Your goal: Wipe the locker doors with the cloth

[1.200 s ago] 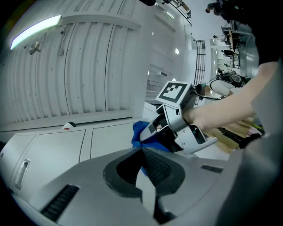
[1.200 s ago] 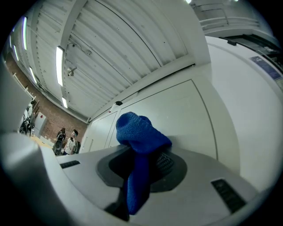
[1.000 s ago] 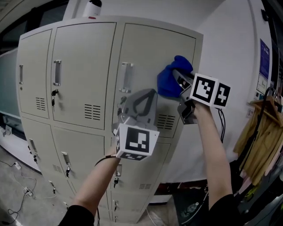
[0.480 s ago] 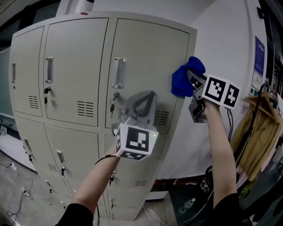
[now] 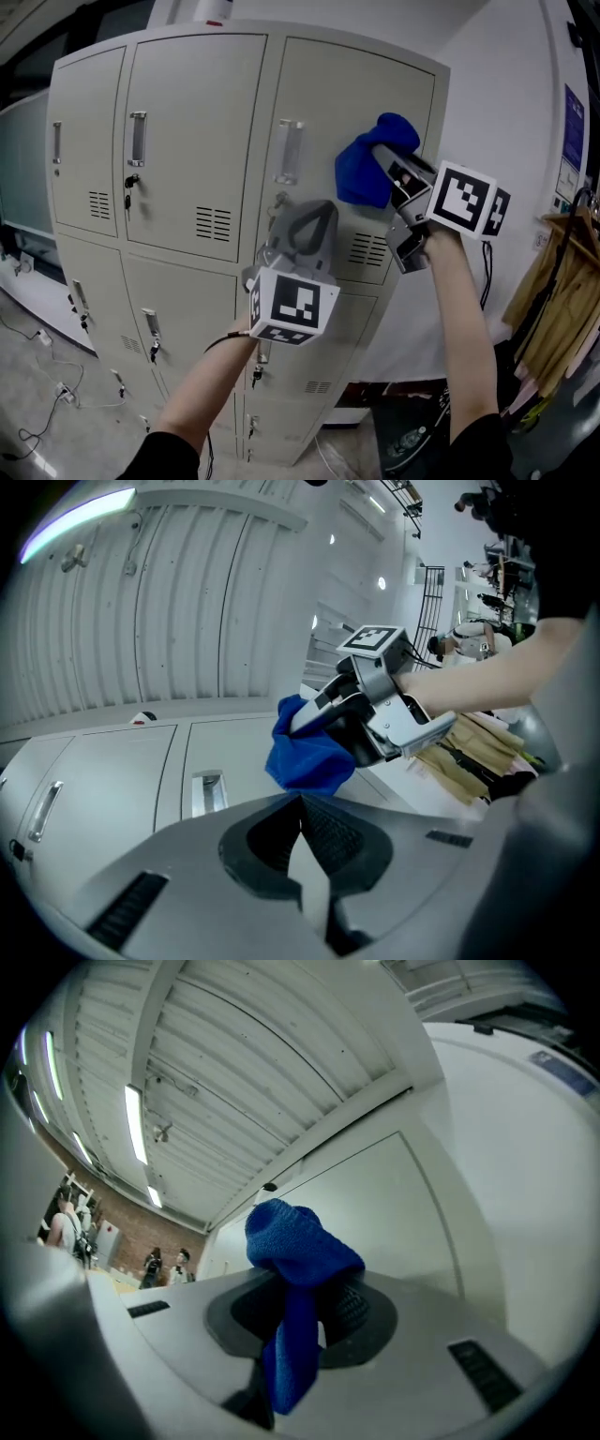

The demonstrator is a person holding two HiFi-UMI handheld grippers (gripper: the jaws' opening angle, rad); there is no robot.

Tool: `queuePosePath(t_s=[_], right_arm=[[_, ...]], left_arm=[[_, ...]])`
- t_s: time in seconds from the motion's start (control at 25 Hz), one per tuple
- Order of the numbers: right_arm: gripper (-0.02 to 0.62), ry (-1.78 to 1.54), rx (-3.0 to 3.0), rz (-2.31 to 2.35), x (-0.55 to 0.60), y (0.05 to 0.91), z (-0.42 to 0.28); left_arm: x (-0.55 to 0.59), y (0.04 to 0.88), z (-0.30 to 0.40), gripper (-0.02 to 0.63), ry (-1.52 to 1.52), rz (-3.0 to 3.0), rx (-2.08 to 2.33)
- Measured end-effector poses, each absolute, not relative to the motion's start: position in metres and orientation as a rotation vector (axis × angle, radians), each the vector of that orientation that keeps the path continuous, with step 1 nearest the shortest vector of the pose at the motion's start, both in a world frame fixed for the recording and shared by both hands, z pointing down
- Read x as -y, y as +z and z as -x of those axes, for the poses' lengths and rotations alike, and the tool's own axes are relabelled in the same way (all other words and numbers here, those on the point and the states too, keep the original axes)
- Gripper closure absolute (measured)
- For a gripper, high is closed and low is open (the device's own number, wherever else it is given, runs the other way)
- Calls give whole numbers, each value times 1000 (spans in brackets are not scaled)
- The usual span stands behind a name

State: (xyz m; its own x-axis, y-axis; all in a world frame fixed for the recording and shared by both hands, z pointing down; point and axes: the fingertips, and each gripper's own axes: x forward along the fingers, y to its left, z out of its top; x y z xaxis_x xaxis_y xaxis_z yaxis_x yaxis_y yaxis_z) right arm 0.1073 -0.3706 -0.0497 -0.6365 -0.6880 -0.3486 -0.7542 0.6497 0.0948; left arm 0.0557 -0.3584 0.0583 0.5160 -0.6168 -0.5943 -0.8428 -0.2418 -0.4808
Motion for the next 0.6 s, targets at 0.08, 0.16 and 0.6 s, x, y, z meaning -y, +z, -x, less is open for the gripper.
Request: queuePosePath(t_s=[0.08, 0.16, 0.6], right_arm=[[517, 301, -2638, 1071, 373, -45, -81], [517, 280, -2675, 1032, 379, -38, -59], [517, 284, -2811, 1016, 410, -5, 16]], left_arm=[[357, 61, -47, 597, 350, 1956, -1213], [357, 65, -37, 597, 333, 1946, -1236], [358, 81, 7, 597, 254, 1894, -1348]])
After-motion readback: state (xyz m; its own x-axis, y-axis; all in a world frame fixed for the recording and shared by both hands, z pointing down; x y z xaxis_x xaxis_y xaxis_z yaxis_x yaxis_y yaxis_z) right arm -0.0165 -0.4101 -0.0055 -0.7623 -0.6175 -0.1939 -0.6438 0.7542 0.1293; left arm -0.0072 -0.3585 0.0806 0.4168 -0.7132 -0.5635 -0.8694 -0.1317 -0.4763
